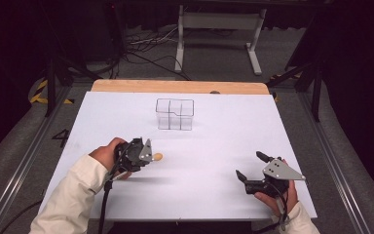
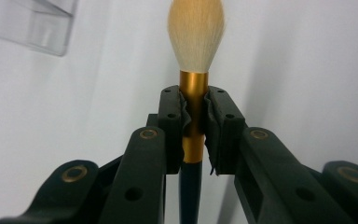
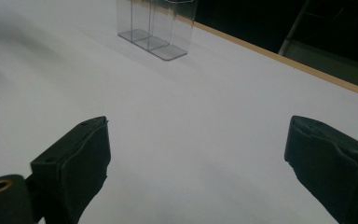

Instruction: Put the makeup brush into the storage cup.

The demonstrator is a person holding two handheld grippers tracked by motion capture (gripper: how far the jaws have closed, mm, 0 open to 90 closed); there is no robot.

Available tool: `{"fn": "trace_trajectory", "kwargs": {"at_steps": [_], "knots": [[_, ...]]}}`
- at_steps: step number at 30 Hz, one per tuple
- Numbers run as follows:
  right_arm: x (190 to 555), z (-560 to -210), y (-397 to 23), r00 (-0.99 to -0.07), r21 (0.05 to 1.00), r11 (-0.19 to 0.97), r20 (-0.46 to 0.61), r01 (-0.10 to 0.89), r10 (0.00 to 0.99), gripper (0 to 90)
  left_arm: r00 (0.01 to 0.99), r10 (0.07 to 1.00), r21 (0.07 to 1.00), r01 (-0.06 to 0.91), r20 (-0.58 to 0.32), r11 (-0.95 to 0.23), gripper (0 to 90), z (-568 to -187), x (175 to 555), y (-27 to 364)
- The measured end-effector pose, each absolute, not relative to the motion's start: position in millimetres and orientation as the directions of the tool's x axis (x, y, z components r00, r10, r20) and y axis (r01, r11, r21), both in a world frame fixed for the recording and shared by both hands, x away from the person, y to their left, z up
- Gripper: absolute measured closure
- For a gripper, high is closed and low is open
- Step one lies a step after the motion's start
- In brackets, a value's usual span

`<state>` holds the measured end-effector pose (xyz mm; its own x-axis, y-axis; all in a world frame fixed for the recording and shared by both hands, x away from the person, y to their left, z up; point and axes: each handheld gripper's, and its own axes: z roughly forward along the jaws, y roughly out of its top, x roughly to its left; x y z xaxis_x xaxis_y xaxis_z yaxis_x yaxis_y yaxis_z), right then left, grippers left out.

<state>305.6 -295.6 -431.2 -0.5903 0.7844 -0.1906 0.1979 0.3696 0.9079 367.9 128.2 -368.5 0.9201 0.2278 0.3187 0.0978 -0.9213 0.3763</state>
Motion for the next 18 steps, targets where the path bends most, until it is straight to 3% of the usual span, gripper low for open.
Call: {"fn": "trace_trajectory", "kwargs": {"at_steps": [8, 18], "knots": [[305.7, -430.8, -296.6, -0.583, 0.910, 0.363, -0.189, 0.198, 0.790, 7.7, 0.865, 0.357, 0.570, 0.104, 0.353, -0.815, 77.4, -352.6, 359.9, 155.3], [305.2, -429.5, -298.6, -0.571, 0.917, 0.351, -0.189, 0.187, 0.799, 7.8, 0.809, 0.463, 0.701, 0.091, 0.362, -0.708, 77.4, -352.3, 358.5, 168.5]]}}
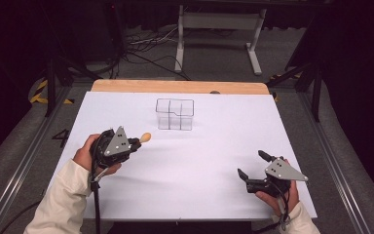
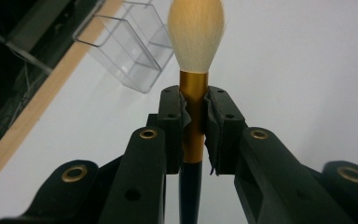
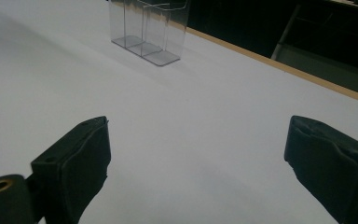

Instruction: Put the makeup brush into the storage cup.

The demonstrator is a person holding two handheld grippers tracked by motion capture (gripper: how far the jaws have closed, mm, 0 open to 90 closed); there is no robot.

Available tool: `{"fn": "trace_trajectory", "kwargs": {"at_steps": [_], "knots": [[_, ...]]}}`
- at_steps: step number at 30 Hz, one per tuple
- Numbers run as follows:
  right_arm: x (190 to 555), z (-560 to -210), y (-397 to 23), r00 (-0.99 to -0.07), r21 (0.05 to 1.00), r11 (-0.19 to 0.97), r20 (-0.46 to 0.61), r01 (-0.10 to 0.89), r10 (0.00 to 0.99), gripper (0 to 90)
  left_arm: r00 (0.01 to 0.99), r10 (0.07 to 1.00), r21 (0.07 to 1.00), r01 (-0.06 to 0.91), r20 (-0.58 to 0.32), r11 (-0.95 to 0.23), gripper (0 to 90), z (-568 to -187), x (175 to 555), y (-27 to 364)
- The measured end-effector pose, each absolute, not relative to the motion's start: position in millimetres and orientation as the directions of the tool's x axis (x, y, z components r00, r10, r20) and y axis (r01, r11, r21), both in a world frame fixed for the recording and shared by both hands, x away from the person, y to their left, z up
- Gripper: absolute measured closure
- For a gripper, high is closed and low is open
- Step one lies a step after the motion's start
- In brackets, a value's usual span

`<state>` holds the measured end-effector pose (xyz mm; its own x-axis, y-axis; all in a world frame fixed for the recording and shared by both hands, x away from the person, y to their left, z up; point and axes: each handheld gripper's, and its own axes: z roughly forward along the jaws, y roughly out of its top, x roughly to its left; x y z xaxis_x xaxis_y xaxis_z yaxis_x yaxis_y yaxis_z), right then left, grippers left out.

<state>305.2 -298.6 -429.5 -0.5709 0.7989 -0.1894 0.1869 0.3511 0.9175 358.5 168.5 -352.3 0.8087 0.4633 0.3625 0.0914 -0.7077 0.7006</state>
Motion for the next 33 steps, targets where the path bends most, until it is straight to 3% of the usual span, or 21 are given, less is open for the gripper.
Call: {"fn": "trace_trajectory", "kwargs": {"at_steps": [11, 23, 33], "knots": [[304.2, -428.3, -300.8, -0.554, 0.926, 0.334, -0.188, 0.175, 0.811, 7.9, 0.759, 0.567, 0.826, 0.071, 0.319, -0.560, 77.4, -352.5, 361.6, 174.8], [303.2, -426.9, -303.1, -0.543, 0.936, 0.314, -0.183, 0.160, 0.820, 7.9, 0.764, 0.595, 0.891, 0.060, 0.249, -0.450, 77.4, -348.0, 374.3, 170.1], [303.4, -427.2, -304.0, -0.540, 0.937, 0.310, -0.180, 0.160, 0.822, 7.9, 0.758, 0.625, 0.945, 0.035, 0.188, -0.327, 77.4, -345.7, 393.8, 144.6]]}}
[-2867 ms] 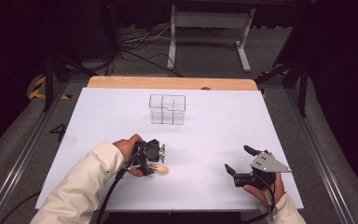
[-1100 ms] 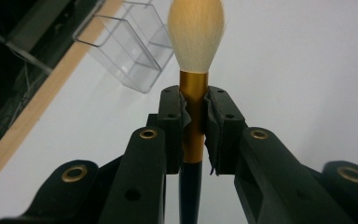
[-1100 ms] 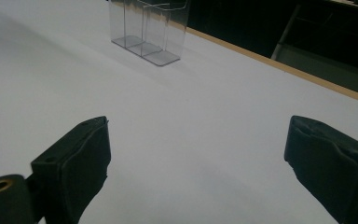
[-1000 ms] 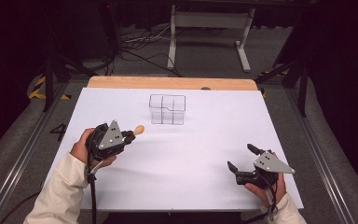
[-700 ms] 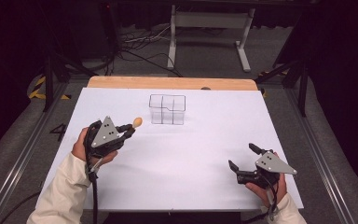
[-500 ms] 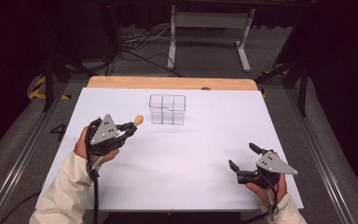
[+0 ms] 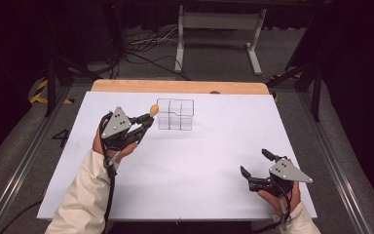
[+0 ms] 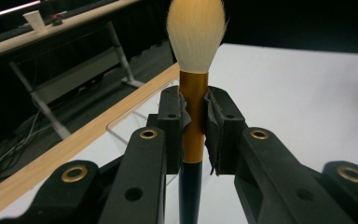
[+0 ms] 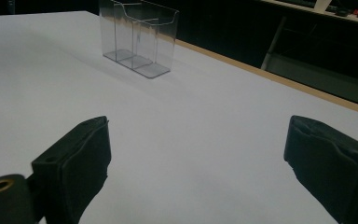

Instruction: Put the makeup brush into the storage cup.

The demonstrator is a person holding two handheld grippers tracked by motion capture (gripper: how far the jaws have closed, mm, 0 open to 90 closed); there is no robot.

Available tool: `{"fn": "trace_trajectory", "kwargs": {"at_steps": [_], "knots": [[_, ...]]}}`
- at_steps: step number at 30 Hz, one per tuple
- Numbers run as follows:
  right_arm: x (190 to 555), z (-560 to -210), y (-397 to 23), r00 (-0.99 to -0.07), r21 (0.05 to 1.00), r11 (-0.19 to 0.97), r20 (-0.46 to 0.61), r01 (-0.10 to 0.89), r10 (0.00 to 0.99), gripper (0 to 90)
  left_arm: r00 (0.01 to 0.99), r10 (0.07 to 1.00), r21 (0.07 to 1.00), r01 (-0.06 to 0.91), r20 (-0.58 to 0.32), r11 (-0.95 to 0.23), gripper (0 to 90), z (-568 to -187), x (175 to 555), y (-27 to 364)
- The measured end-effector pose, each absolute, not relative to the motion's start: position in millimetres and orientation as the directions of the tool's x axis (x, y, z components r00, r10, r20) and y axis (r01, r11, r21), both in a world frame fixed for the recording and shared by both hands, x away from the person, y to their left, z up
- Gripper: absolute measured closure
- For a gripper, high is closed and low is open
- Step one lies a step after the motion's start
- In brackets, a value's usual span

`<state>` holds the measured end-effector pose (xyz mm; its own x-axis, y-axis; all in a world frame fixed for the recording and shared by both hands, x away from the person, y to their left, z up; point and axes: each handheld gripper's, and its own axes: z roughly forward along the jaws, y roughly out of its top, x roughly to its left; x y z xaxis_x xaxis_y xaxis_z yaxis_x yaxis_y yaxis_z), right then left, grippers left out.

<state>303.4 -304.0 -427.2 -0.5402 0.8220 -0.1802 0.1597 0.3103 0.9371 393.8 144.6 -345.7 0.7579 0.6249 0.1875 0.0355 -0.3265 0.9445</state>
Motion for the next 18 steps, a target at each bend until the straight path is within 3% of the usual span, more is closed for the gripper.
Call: {"fn": "trace_trajectory", "kwargs": {"at_steps": [18], "knots": [[303.3, -427.5, -304.8, -0.537, 0.939, 0.304, -0.177, 0.158, 0.825, 7.9, 0.793, 0.600, 0.984, 0.005, 0.106, -0.180, 77.4, -336.5, 429.3, 104.4]]}}
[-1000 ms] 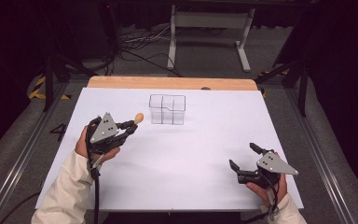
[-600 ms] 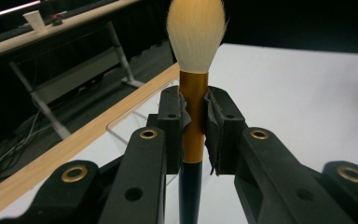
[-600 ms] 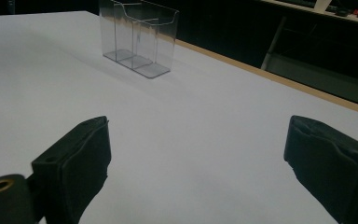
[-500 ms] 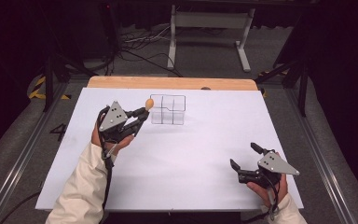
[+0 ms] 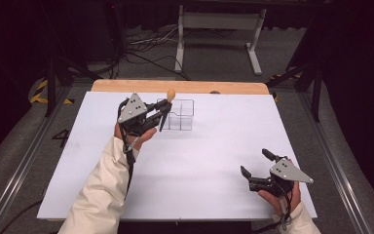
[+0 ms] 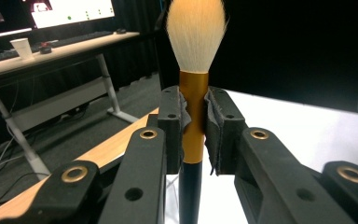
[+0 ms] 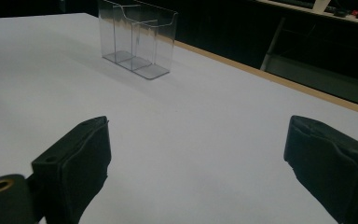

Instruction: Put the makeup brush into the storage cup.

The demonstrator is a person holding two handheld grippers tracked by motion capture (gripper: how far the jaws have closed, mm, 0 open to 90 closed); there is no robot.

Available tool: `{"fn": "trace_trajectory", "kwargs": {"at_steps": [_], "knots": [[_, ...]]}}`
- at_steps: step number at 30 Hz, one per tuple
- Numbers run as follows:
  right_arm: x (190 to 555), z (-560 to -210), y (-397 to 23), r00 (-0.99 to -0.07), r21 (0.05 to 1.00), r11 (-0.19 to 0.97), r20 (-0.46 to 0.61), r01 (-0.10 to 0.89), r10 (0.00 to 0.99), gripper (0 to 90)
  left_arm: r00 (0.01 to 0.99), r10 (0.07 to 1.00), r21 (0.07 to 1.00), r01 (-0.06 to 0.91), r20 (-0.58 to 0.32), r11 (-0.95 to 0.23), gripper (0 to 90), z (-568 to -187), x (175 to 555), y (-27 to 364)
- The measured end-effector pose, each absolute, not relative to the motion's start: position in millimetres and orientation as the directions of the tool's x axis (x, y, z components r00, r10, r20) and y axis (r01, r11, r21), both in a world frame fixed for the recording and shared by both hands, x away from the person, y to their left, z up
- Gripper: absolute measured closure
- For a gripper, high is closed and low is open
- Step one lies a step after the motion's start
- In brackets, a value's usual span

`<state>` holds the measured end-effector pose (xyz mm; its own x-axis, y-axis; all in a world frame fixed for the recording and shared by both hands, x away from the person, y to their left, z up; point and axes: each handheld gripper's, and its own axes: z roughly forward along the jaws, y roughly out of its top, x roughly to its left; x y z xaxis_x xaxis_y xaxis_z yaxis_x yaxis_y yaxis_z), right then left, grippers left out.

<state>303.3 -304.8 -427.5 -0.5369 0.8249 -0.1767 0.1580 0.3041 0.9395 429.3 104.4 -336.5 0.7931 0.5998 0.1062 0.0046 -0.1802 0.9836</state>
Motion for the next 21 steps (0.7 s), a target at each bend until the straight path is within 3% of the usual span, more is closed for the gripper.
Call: {"fn": "trace_trajectory", "kwargs": {"at_steps": [21], "knots": [[304.6, -427.9, -306.9, -0.540, 0.943, 0.287, -0.157, 0.166, 0.827, 8.0, 0.798, 0.599, 0.995, -0.013, 0.070, -0.098, 77.4, -322.1, 463.2, 69.9]]}}
